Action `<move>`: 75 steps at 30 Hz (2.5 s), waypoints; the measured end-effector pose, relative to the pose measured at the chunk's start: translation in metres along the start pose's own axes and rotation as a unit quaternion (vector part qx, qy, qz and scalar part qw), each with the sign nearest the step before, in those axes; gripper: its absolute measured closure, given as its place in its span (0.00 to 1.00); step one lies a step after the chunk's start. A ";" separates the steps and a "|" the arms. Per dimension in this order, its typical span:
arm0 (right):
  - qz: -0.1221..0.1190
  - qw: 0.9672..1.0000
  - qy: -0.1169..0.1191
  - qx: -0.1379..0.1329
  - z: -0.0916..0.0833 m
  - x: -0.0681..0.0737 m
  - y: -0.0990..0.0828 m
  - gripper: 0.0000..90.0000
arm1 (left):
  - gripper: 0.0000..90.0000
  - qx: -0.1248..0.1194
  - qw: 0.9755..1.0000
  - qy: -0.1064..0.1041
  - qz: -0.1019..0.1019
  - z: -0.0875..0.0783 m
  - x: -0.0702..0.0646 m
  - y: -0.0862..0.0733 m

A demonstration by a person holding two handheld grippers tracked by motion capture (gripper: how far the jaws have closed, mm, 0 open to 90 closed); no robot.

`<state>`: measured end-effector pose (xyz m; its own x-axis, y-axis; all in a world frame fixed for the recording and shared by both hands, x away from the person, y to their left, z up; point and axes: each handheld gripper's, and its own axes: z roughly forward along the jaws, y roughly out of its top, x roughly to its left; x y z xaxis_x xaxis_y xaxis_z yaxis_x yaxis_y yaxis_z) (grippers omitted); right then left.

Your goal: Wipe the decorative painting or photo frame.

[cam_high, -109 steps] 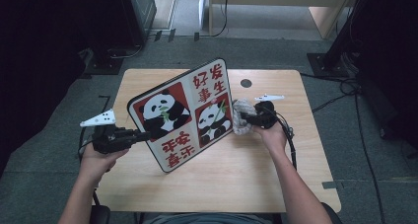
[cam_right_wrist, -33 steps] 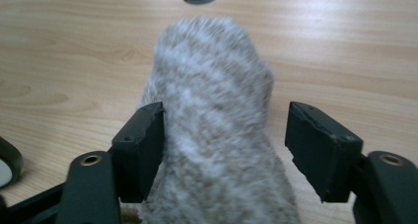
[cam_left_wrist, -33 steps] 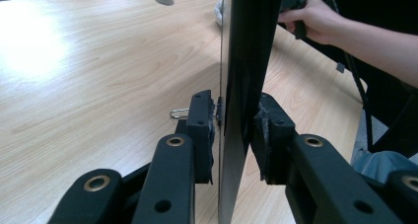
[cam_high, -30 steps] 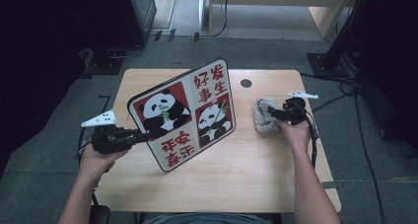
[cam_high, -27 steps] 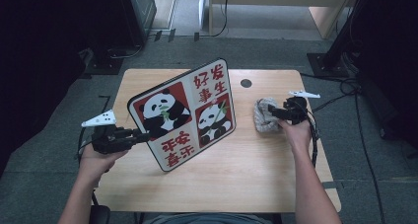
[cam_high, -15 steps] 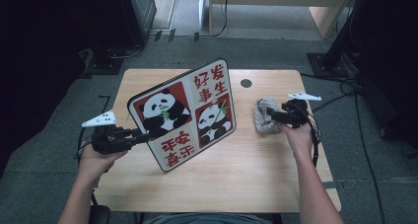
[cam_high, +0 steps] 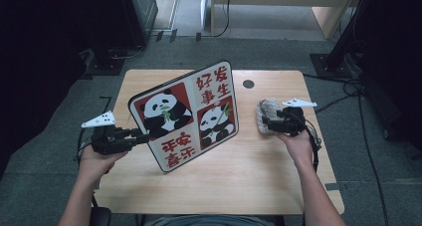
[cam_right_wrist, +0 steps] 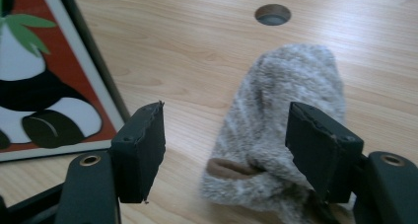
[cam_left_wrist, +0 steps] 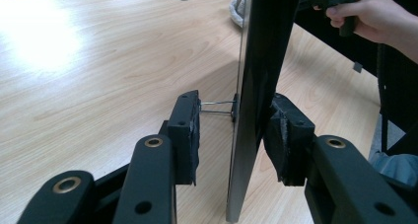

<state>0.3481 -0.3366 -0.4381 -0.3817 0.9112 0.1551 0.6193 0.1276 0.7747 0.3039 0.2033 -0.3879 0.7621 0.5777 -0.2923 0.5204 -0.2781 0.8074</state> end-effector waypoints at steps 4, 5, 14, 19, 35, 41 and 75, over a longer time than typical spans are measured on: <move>-0.004 1.000 0.014 0.001 0.001 0.008 -0.001 0.36 | 0.66 -0.001 1.000 0.006 -0.003 0.000 0.002 -0.001; -0.005 1.000 0.017 0.002 0.001 0.009 -0.002 0.36 | 0.66 -0.002 1.000 0.007 -0.005 0.000 0.002 -0.001; -0.019 1.000 0.025 0.000 0.002 0.014 -0.002 0.36 | 0.65 0.002 1.000 0.020 -0.010 0.001 0.007 -0.004; -0.027 0.999 0.031 0.008 0.005 0.017 -0.003 0.36 | 0.64 0.005 1.000 0.025 -0.013 0.003 0.010 -0.005; -0.036 0.998 0.044 0.022 0.009 0.023 -0.008 0.37 | 0.62 0.012 0.998 0.051 -0.018 0.010 0.020 -0.005; -0.036 0.998 0.045 0.025 0.010 0.023 -0.009 0.37 | 0.61 0.013 0.998 0.054 -0.018 0.012 0.023 -0.005; -0.035 0.998 0.049 0.030 0.010 0.021 -0.011 0.39 | 0.53 0.008 0.999 0.052 -0.009 0.001 0.028 -0.009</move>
<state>0.3400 -0.3155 -0.4493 -0.4891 0.8568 0.1631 0.6273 0.2156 0.7483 0.3208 0.2213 -0.4036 0.7090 0.6590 -0.2509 0.5398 -0.2783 0.7944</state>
